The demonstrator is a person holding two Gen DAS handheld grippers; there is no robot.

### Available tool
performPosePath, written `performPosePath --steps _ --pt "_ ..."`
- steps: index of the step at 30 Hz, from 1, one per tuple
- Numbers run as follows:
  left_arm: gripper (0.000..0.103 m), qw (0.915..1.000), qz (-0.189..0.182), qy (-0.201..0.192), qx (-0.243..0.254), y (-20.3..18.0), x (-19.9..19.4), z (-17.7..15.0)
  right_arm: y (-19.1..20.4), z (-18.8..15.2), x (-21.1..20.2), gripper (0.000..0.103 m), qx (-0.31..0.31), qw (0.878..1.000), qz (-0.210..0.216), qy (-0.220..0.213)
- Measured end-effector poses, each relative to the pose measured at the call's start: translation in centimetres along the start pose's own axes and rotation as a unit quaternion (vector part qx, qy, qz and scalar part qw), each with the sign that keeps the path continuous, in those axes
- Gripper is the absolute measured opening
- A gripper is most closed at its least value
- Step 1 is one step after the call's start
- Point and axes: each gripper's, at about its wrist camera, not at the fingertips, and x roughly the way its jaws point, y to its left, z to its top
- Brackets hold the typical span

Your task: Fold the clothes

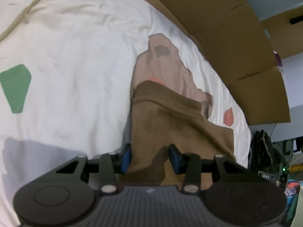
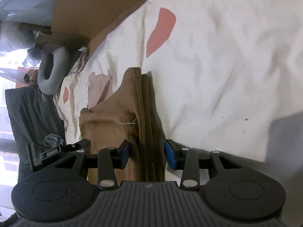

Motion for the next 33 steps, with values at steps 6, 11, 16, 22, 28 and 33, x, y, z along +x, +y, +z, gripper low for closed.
performPosePath --steps 6,11,16,22,28,33 --pt "0.044 0.9996 -0.026 -0.005 -0.009 0.7 0.5 0.2 0.7 0.0 1.6 0.045 0.007 1.0 0.014 -0.006" --pt "0.044 0.999 -0.043 -0.011 -0.004 0.5 1.0 0.9 1.2 0.0 2.2 0.045 -0.001 1.0 0.015 -0.005" --pt "0.026 0.9984 -0.049 -0.027 -0.005 0.0 1.3 1.0 1.8 0.0 2.5 0.022 -0.018 1.0 0.0 -0.006" --pt "0.008 0.998 -0.05 -0.035 0.019 -1.0 0.2 0.5 3.0 -0.6 2.4 0.016 -0.053 0.998 -0.027 -0.022" --pt "0.007 0.9963 -0.026 -0.061 0.054 -3.4 -1.8 -0.3 4.9 -1.0 1.6 0.015 -0.078 0.995 -0.044 -0.033" --pt "0.007 0.9949 -0.008 -0.07 0.071 -5.3 -3.5 -0.8 6.4 -2.0 0.6 0.014 -0.098 0.992 -0.066 -0.052"
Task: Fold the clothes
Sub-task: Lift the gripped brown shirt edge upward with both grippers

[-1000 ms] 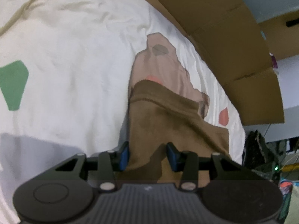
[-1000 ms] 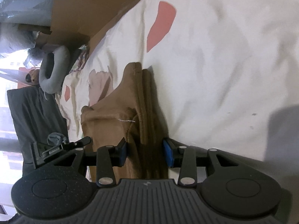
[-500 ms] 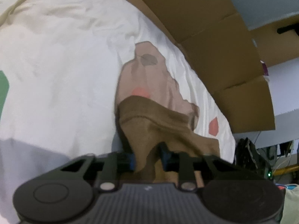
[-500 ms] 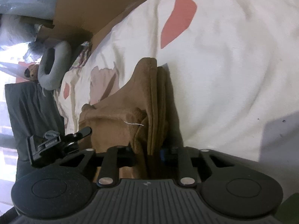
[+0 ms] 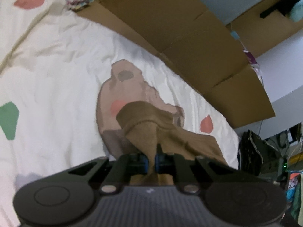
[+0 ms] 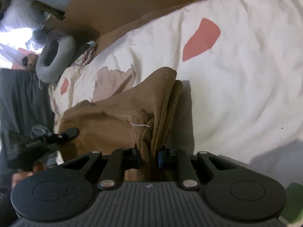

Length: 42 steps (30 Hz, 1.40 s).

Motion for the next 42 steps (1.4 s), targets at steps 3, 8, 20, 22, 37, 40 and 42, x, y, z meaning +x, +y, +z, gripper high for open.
performPosePath --steps 3,8,20,22,37,40,42 --pt "0.007 0.9999 0.013 -0.009 -0.005 -0.8 -1.2 -0.2 1.2 -0.4 -1.3 0.014 -0.007 1.0 -0.005 -0.014" --pt "0.007 0.9993 0.019 -0.03 -0.006 -3.4 -4.2 -1.0 3.9 -1.2 -3.8 0.013 -0.021 0.999 -0.012 -0.035" --pt "0.006 0.9963 0.034 -0.072 0.031 -10.6 -14.1 -0.1 11.8 -3.2 -12.9 0.012 -0.066 0.995 0.006 -0.08" --pt "0.006 0.9953 0.031 -0.082 0.041 -12.3 -15.6 0.5 13.1 -3.2 -14.6 0.012 -0.067 0.993 0.011 -0.092" --pt "0.006 0.9868 0.009 -0.14 0.082 -24.5 -27.0 4.4 22.5 -2.2 -28.7 0.012 -0.1 0.977 0.037 -0.185" --pt "0.006 0.9854 0.002 -0.145 0.088 -26.7 -28.9 4.4 23.9 -2.1 -31.3 0.012 -0.109 0.974 0.034 -0.197" --pt "0.006 0.9842 -0.003 -0.151 0.093 -28.2 -30.2 4.3 24.7 -2.0 -33.3 0.012 -0.112 0.971 0.034 -0.207"
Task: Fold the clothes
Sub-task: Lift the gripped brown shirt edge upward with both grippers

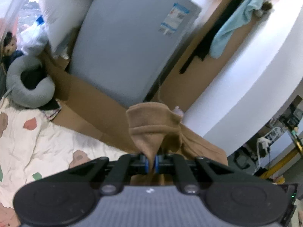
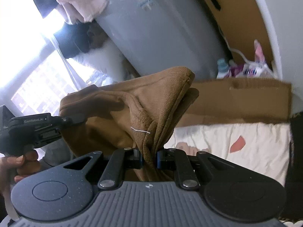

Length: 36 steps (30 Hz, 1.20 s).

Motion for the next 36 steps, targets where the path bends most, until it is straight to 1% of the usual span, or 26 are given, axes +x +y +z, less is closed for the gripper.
performPosePath --steps 7,13,20,23,27,32,35,36 --pt "0.006 0.9996 -0.018 -0.015 -0.015 -4.0 -4.0 1.9 3.3 3.6 -5.2 0.012 -0.012 1.0 0.0 -0.023" --pt "0.006 0.9991 -0.028 -0.031 0.004 -7.6 -7.7 3.0 6.5 5.9 -9.7 0.012 -0.036 0.998 -0.011 -0.046" --pt "0.006 0.9979 -0.044 -0.046 0.005 -10.6 -10.9 3.8 10.3 7.9 -15.0 0.012 -0.067 0.995 -0.022 -0.071" --pt "0.006 0.9973 -0.057 -0.046 -0.002 -11.3 -11.3 4.0 11.2 8.7 -16.8 0.012 -0.072 0.994 -0.029 -0.077" --pt "0.006 0.9965 -0.07 -0.045 -0.001 -12.7 -11.6 4.1 11.7 9.0 -18.9 0.012 -0.087 0.992 -0.031 -0.088" --pt "0.006 0.9953 -0.09 -0.035 0.007 -14.1 -10.8 3.5 10.6 8.8 -21.0 0.012 -0.083 0.991 -0.046 -0.098" --pt "0.006 0.9921 -0.123 -0.023 0.004 -14.7 -9.6 2.8 9.3 8.2 -22.2 0.012 -0.075 0.991 -0.052 -0.101" --pt "0.006 0.9915 -0.129 -0.019 0.005 -14.9 -9.1 2.5 8.8 7.9 -22.6 0.012 -0.076 0.99 -0.057 -0.102"
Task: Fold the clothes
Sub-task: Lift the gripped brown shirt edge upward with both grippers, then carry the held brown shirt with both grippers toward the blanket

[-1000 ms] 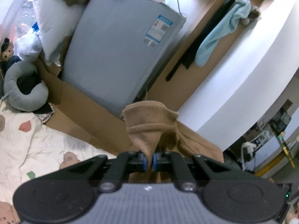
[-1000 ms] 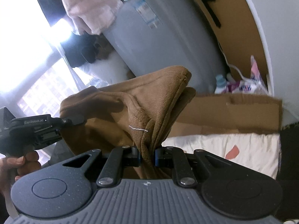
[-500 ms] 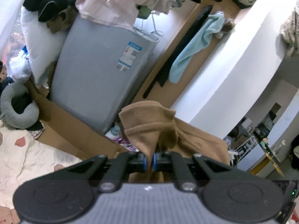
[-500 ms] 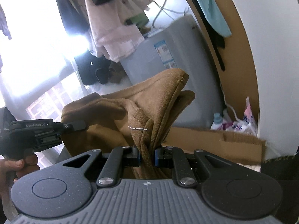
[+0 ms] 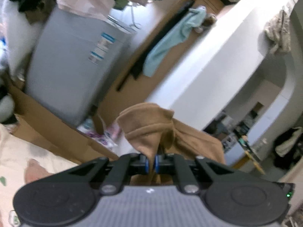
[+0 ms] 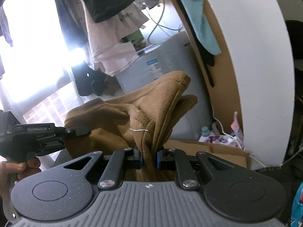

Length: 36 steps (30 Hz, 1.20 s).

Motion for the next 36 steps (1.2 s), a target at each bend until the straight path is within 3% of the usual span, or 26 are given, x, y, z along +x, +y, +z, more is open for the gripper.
performPosePath --steps 12,18,25,36 --pt "0.006 0.9947 -0.082 0.061 -0.003 -2.3 7.3 -5.3 -7.3 -2.5 -5.3 0.012 0.004 0.997 -0.079 -0.017" --pt "0.006 0.9908 -0.101 0.09 0.002 -2.9 10.8 -8.1 -11.1 -4.9 -6.7 0.012 0.017 0.993 -0.111 -0.024" --pt "0.006 0.9819 -0.133 0.132 0.027 -3.5 15.0 -11.1 -15.8 -8.4 -6.4 0.012 0.048 0.988 -0.142 -0.029" --pt "0.006 0.9707 -0.151 0.182 0.041 -1.4 22.9 -14.8 -22.5 -12.7 -3.6 0.012 0.072 0.978 -0.192 -0.029"
